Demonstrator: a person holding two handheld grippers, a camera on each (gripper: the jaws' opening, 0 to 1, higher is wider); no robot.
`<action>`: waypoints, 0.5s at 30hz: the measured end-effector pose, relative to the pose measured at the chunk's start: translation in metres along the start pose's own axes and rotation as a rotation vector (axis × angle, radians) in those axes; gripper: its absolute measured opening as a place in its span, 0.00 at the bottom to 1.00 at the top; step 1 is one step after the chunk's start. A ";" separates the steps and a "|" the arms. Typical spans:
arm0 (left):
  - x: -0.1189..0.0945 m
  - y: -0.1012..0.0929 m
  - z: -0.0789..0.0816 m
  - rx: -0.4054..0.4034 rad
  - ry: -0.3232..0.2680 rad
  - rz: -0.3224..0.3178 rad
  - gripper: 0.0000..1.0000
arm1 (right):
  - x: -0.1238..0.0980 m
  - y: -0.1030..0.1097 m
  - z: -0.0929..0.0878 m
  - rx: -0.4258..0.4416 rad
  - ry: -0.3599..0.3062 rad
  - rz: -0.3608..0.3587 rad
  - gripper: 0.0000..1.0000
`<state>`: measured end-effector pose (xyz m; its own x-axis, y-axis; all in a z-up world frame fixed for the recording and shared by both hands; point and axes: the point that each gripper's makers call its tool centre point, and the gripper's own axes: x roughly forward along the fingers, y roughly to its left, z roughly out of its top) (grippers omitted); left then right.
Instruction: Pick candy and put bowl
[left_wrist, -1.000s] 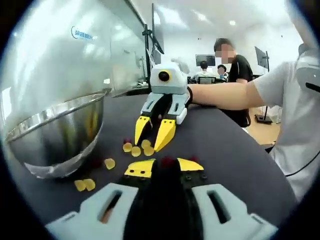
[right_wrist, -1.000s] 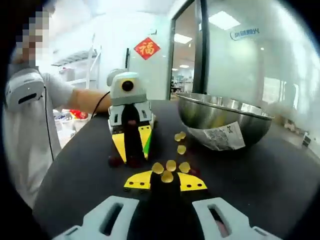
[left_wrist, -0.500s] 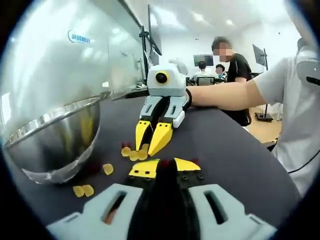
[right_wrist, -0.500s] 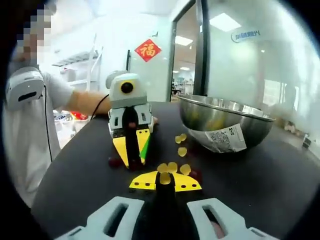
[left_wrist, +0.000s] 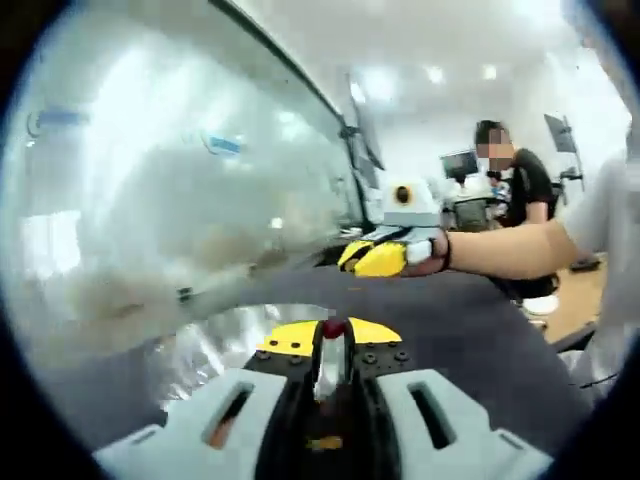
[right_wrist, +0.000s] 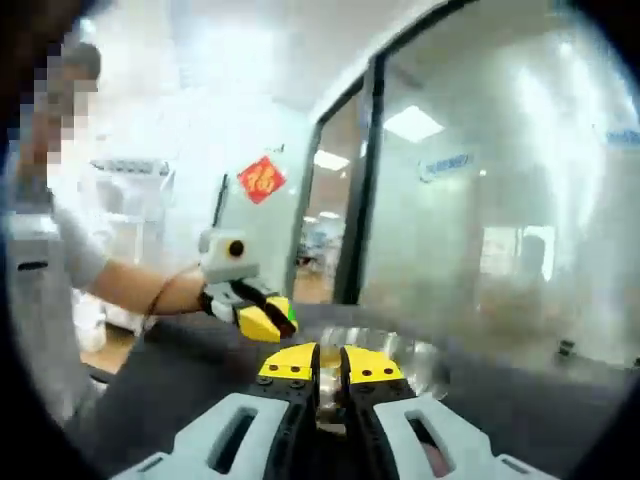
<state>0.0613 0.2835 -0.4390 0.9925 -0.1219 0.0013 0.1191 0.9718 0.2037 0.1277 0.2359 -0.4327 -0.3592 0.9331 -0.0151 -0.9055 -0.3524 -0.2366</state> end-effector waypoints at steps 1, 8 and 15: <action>0.002 0.009 0.000 -0.001 0.009 0.022 0.03 | 0.009 -0.006 0.003 -0.023 0.004 -0.024 0.05; 0.011 0.044 -0.005 -0.099 -0.023 0.152 0.10 | 0.041 -0.019 0.005 0.065 -0.021 -0.084 0.10; 0.011 0.019 -0.018 -0.060 0.004 0.065 0.27 | 0.036 -0.012 -0.015 0.087 0.051 -0.044 0.18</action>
<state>0.0752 0.3040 -0.4532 0.9983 -0.0579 0.0088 0.0560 0.9879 0.1447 0.1290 0.2750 -0.4448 -0.3088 0.9495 -0.0562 -0.9370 -0.3138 -0.1533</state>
